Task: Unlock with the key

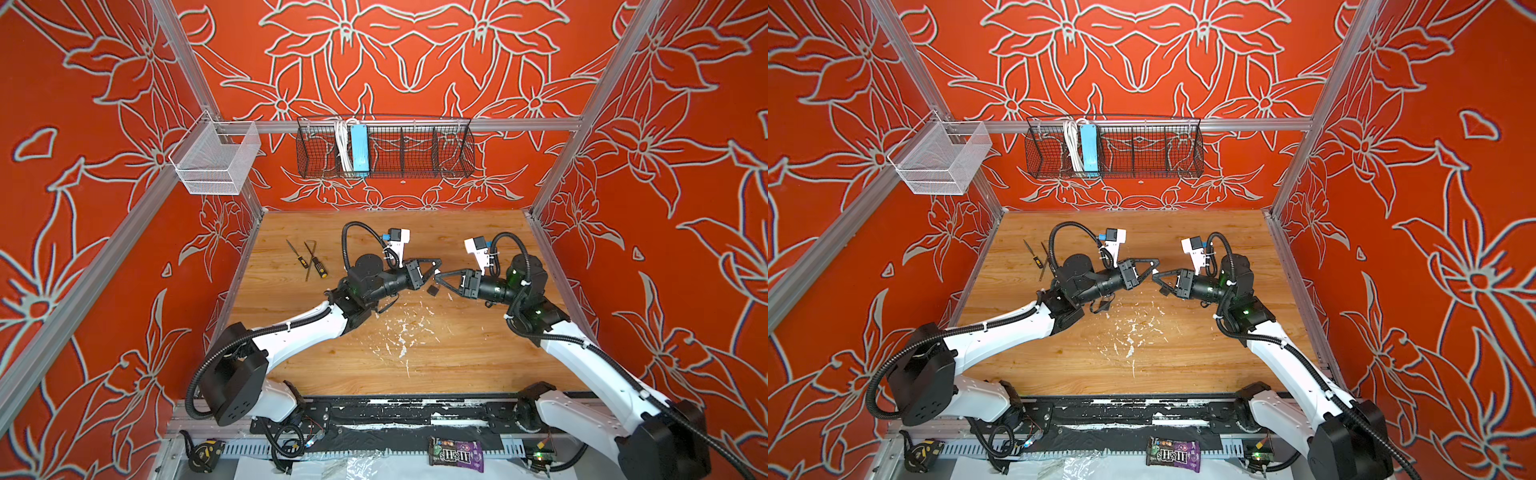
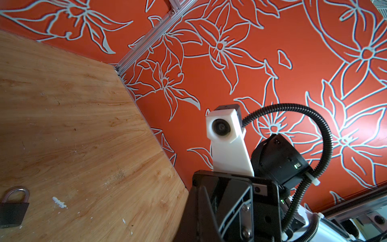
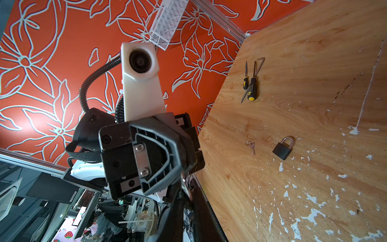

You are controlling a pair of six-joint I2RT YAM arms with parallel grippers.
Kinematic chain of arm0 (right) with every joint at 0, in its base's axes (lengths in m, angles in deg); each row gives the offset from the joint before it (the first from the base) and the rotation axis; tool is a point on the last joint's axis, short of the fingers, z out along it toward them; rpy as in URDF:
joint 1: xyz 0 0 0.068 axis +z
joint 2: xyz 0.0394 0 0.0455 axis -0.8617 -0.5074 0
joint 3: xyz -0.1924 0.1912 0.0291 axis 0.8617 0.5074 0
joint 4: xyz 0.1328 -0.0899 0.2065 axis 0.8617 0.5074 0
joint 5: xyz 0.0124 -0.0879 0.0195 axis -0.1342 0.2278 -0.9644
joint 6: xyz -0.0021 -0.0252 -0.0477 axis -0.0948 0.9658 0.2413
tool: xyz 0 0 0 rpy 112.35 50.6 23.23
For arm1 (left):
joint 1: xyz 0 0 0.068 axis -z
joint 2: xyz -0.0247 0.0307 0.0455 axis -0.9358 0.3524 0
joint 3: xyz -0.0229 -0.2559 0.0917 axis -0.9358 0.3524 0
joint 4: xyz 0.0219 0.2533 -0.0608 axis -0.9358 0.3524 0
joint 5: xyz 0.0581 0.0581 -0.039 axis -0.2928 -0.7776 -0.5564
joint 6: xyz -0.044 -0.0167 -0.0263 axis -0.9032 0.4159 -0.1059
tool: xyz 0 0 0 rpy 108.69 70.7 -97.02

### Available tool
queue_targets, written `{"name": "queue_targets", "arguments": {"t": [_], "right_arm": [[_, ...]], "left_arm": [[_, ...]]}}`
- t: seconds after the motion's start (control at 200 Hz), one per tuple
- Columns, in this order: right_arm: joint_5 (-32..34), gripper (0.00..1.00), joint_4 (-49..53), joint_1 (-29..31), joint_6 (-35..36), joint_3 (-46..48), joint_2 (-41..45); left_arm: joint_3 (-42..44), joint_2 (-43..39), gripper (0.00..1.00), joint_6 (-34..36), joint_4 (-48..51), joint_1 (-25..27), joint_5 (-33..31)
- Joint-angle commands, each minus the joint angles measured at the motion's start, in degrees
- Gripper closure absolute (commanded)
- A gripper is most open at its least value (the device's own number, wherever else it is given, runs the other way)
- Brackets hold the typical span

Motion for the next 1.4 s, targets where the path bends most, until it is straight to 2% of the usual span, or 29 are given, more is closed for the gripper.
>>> {"name": "queue_targets", "arguments": {"t": [0.0, 0.225, 0.36, 0.435, 0.52, 0.66, 0.861, 1.116, 1.241, 1.396], "right_arm": [[-0.4, 0.89, -2.6, -0.6, -0.9, 0.5, -0.1], [0.0, 1.00, -2.5, -0.9, -0.5, 0.5, 0.2], [0.6, 1.00, -1.1, -0.9, 0.3, 0.6, 0.2], [0.5, 1.00, -0.9, -1.2, 0.5, 0.8, 0.4], [0.7, 1.00, 0.6, -1.7, 1.5, 1.0, 0.8], [0.5, 1.00, 4.4, -3.2, 3.2, 1.0, 1.7], [2.1, 1.00, 15.7, -6.6, 9.0, 1.8, 2.4], [5.0, 1.00, 25.4, -11.7, 16.0, 6.3, 1.8], [9.1, 1.00, 30.2, -12.0, 20.2, 7.9, 3.3], [12.4, 1.00, 35.5, -12.2, 22.4, 8.8, 4.7]], "left_arm": [[-1.3, 0.4, 1.00, 0.5, -2.7, -0.2, 0.9], [-2.2, 0.6, 1.00, 1.3, -1.1, 0.1, 1.5], [-2.8, 0.8, 1.00, 1.9, 0.2, 0.1, 2.1], [-3.0, 0.7, 0.84, 2.2, 0.9, 0.1, 2.1], [-3.1, 0.4, 0.71, 2.7, 2.0, 0.1, 1.9], [-3.3, -1.4, 0.45, 4.6, 7.7, 0.1, -0.6], [-5.3, -3.5, 0.22, 7.3, 23.1, 0.1, -7.5], [-15.8, 2.5, 0.10, 10.5, 45.2, 0.1, -14.4], [-22.8, 8.9, 0.10, 11.7, 55.7, 0.9, -18.4], [-32.0, 18.4, 0.10, 14.6, 64.1, 2.3, -21.3]]}}
